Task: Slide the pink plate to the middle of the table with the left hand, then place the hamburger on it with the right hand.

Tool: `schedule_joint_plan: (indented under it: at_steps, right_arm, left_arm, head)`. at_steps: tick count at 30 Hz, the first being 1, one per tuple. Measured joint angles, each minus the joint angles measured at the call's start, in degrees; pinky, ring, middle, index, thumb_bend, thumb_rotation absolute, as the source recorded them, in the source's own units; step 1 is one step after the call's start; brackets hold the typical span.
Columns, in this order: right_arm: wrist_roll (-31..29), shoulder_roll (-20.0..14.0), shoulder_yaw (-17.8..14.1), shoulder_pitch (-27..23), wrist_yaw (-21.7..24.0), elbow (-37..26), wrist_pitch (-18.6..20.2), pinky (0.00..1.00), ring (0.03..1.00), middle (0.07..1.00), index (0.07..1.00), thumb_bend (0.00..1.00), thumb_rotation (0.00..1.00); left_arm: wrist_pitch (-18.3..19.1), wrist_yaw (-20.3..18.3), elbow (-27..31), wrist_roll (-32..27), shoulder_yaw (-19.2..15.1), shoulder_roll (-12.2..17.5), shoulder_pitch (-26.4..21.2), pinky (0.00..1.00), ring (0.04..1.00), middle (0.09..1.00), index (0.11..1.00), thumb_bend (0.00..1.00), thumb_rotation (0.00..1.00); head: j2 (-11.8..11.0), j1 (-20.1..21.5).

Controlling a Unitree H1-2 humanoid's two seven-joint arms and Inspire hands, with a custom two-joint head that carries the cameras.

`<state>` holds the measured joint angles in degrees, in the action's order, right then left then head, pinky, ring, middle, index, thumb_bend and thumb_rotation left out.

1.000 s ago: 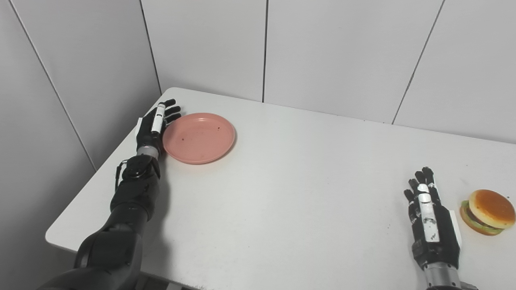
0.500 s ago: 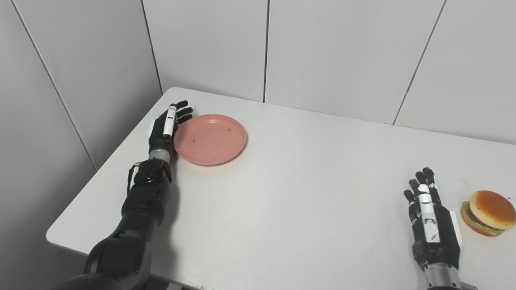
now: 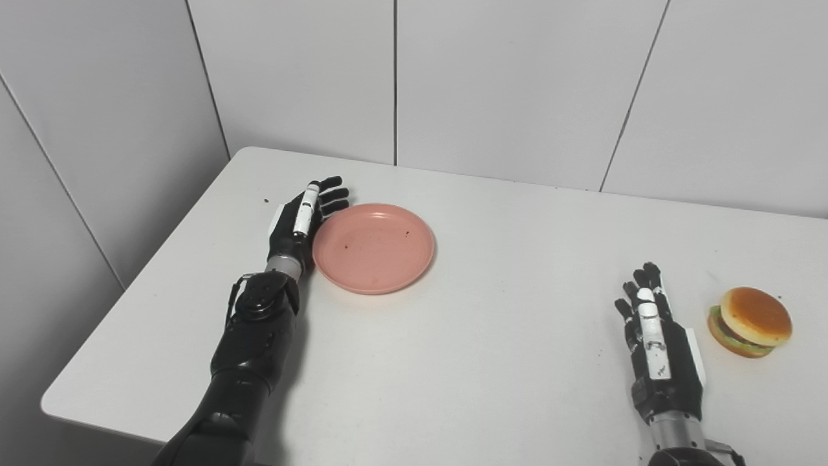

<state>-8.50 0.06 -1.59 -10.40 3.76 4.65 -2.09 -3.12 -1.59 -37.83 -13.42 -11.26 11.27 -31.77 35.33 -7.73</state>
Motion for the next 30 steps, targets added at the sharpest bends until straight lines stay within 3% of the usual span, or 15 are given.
schedule_joint_plan:
  at_steps: [4,10,14,15,18,26,30]
  right_arm:
    - [1.85,-0.14,0.86,0.07,-0.06,-0.06,0.0,0.99,0.995,1.0,1.0,0.48,0.82]
    - [2.44,0.28,1.07,0.05,-0.55,-0.06,0.0,1.0,0.998,1.0,1.0,0.47,0.81]
    - [3.8,0.7,1.64,-0.06,-0.82,0.19,-0.01,0.99,0.991,1.0,1.0,0.49,0.77]
    - [3.89,0.85,1.7,-0.2,-0.83,0.37,-0.01,1.0,0.994,1.0,1.0,0.48,0.77]
    - [3.94,1.3,1.88,-0.36,-0.81,0.54,-0.02,0.98,0.983,1.0,1.0,0.49,0.76]
    - [5.93,2.45,2.65,-0.61,-2.33,1.06,-0.05,1.0,0.98,1.0,1.0,0.54,0.8]
    - [6.02,2.44,2.73,-0.61,-2.32,1.05,-0.04,1.0,0.985,1.0,1.0,0.54,0.81]
  left_arm:
    - [0.23,-2.23,1.59,-0.27,0.96,-1.35,0.91,0.71,0.756,0.74,0.709,0.26,0.93]
    - [2.7,-1.33,7.79,1.18,3.14,-4.89,3.59,0.72,0.759,0.747,0.718,0.27,0.93]
    - [4.89,-1.56,12.57,1.27,4.68,-7.46,5.96,0.71,0.756,0.744,0.715,0.26,0.9]
    - [5.57,-1.58,13.6,1.31,5.11,-8.05,6.4,0.71,0.747,0.733,0.696,0.25,0.84]
    - [6.79,-1.46,17.15,1.59,6.59,-9.68,8.45,0.72,0.756,0.738,0.694,0.22,0.89]
    - [9.24,-3.23,23.91,1.67,10.02,-13.3,13.32,0.76,0.783,0.768,0.732,0.22,0.97]
    - [8.54,-3.83,25.1,2.6,11.9,-14.01,14.9,0.73,0.766,0.76,0.728,0.23,0.92]
  head:
    - [0.44,1.93]
    - [1.49,7.29]
    - [1.76,10.55]
    - [1.84,11.85]
    - [2.11,14.57]
    - [2.28,17.84]
    - [2.46,17.75]
